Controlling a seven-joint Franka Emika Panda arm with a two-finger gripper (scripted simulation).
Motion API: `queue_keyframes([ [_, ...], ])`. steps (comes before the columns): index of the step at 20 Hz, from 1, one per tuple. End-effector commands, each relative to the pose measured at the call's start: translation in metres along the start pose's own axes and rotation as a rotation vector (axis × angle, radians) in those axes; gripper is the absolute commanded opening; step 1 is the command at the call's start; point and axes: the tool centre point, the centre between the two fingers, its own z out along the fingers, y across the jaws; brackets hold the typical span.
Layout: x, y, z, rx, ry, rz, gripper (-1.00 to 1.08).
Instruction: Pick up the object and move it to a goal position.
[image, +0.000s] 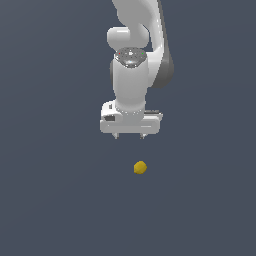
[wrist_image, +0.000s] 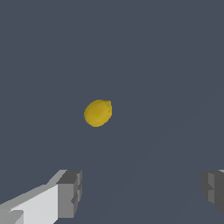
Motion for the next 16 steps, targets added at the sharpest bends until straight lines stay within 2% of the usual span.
queue_keyframes([
  [1,0.0,0.0,0.0,0.0,0.0,0.0,1.0],
  [10,-0.007,-0.004,0.011,-0.025,-0.024,-0.04,1.0],
  [16,-0.007,-0.005,0.011,-0.025,-0.023,-0.04,1.0],
])
